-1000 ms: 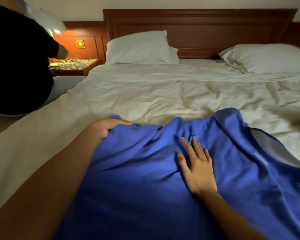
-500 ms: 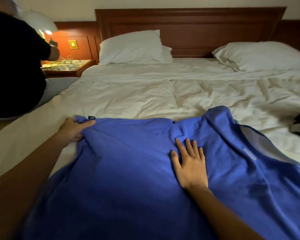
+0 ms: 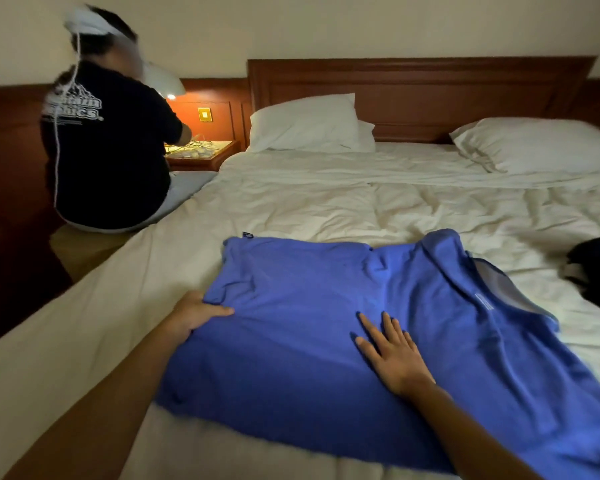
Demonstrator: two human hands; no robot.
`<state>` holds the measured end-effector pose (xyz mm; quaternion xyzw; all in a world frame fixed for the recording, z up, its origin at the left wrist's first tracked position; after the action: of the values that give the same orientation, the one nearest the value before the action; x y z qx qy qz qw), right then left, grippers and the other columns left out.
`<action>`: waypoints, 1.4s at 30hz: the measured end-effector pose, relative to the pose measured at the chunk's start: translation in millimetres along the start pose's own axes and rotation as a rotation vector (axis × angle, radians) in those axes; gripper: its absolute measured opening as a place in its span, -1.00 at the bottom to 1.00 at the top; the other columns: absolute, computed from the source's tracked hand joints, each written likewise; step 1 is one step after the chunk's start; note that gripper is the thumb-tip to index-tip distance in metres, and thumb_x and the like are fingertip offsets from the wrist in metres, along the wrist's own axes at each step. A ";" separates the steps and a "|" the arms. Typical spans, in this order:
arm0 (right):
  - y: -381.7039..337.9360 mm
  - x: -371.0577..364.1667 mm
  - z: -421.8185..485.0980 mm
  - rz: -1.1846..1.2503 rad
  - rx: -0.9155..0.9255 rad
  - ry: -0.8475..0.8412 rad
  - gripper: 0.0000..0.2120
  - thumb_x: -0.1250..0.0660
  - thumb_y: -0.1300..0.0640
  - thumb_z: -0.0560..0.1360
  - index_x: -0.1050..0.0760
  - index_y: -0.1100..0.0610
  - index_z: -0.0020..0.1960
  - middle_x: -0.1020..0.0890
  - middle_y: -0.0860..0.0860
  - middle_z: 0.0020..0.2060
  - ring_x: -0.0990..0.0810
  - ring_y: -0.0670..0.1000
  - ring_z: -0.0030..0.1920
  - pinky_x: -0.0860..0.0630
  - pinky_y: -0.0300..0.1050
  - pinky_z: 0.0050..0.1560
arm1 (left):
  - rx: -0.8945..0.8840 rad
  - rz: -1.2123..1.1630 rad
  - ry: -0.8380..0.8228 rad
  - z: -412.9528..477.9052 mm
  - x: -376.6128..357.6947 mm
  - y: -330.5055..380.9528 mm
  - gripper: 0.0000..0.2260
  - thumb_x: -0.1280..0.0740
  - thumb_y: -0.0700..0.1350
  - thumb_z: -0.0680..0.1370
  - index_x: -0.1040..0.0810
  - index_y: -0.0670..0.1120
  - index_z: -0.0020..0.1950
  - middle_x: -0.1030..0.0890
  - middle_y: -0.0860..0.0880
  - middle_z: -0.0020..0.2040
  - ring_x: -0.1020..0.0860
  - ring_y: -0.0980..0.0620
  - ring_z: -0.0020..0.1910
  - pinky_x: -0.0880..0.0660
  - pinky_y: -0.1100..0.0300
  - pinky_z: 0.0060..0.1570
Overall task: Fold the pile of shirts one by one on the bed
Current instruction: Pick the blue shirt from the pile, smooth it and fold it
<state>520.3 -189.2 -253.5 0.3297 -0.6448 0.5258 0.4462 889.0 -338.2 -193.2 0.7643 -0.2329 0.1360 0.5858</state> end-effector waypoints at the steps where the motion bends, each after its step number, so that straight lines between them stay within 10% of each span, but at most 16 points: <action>1: -1.5 1.1 -9.6 -0.014 0.004 -0.002 -0.44 0.03 -0.29 0.62 0.20 -0.33 0.55 0.08 0.03 0.62 0.16 0.02 0.60 0.15 -0.03 0.55 | -0.030 0.017 0.110 -4.9 15.8 1.6 -0.70 -0.61 -0.11 0.38 -0.68 -0.21 0.03 -0.70 -0.19 0.02 -0.66 -0.18 0.01 -0.58 -0.10 0.13; 4: -2.3 4.6 -32.9 -0.054 0.013 0.003 -0.46 0.03 -0.29 0.63 0.11 -0.32 0.56 0.02 -0.02 0.61 0.11 0.01 0.60 0.13 -0.03 0.55 | -0.032 0.285 0.264 -26.6 51.1 -1.4 -0.64 -0.53 0.12 0.43 -0.64 -0.16 -0.03 -0.68 -0.19 0.02 -0.62 -0.21 0.03 -0.54 -0.06 0.11; 9: -5.9 6.8 -54.7 -0.081 0.009 -0.033 -0.45 0.03 -0.29 0.63 0.06 -0.28 0.58 0.02 -0.03 0.61 0.11 0.01 0.60 0.14 -0.02 0.55 | 0.117 0.163 -0.345 -76.9 23.3 -31.1 -0.62 -0.59 -0.09 0.40 -0.66 -0.19 0.15 -0.73 -0.09 0.01 -0.70 -0.04 0.01 -0.59 0.19 0.00; 16: -9.8 14.5 -86.3 -0.091 0.077 -0.159 -0.49 0.01 -0.25 0.65 0.00 -0.27 0.57 -0.02 -0.05 0.61 0.06 -0.04 0.60 0.10 0.00 0.56 | 0.063 -0.218 -0.179 -101.8 54.5 -36.9 -0.70 -0.45 -0.24 0.52 -0.60 -0.26 0.23 -0.69 -0.22 0.08 -0.68 -0.11 -0.01 -0.59 0.07 0.04; 20: 18.3 34.3 -115.4 -0.204 0.070 -0.121 -0.52 0.01 -0.24 0.65 -0.05 -0.29 0.55 -0.06 -0.04 0.60 0.07 -0.02 0.60 0.13 0.02 0.55 | 0.061 0.034 -0.285 -122.4 47.3 -49.7 -0.62 -0.57 0.02 0.39 -0.64 -0.08 0.14 -0.74 0.03 -0.03 -0.70 0.11 -0.07 -0.55 0.25 -0.12; 24: 61.0 63.1 -135.1 -0.315 -0.033 -0.018 -0.53 0.01 -0.24 0.65 -0.09 -0.29 0.55 -0.07 -0.02 0.60 0.04 0.04 0.60 0.08 0.12 0.53 | 0.095 0.234 -0.270 -132.8 47.3 -67.4 -0.41 -0.70 -0.18 0.20 -0.62 -0.27 0.17 -0.71 -0.19 0.02 -0.67 -0.20 0.07 -0.58 -0.04 0.11; 32: 102.7 72.2 -168.9 -0.425 -0.028 -0.117 -0.50 0.11 -0.21 0.67 0.09 -0.25 0.58 0.07 -0.04 0.62 0.04 0.07 0.60 -0.06 0.06 0.52 | -0.065 1.004 0.153 -152.7 34.2 -15.4 -0.33 -0.35 -0.02 0.56 -0.12 -0.01 0.59 -0.21 -0.21 0.49 -0.30 -0.25 0.43 -0.33 -0.07 0.39; 38: 92.7 81.1 -162.9 -0.266 -0.042 -0.058 -0.50 -0.03 -0.23 0.64 -0.05 -0.28 0.56 -0.06 -0.03 0.60 0.02 0.04 0.60 0.02 0.06 0.54 | -0.492 0.858 -0.098 -191.9 -119.0 22.5 -0.42 -0.13 0.29 0.62 -0.11 0.17 0.61 -0.01 0.04 0.65 0.02 -0.05 0.62 0.08 -0.06 0.56; 42: 135.4 85.6 -171.3 -0.406 -0.095 -0.118 -0.39 0.20 -0.38 0.55 0.13 -0.30 0.57 0.01 -0.07 0.61 0.01 0.06 0.60 -0.05 0.04 0.53 | -0.222 0.991 -0.134 -180.4 -126.5 -8.4 -0.29 0.06 0.51 0.51 0.15 0.30 0.60 0.20 0.05 0.64 0.15 -0.24 0.60 0.13 -0.27 0.51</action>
<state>405.4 12.2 -218.1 0.4618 -0.6140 0.3740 0.5196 797.0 -138.7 -211.1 0.5024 -0.6173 0.3224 0.5124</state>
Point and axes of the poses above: each hand's wrist, its own z-axis towards the middle knuckle, its own x-axis out of the back of the hand, y = z × x, the point moved 9 cm from there along z, towards the middle knuckle
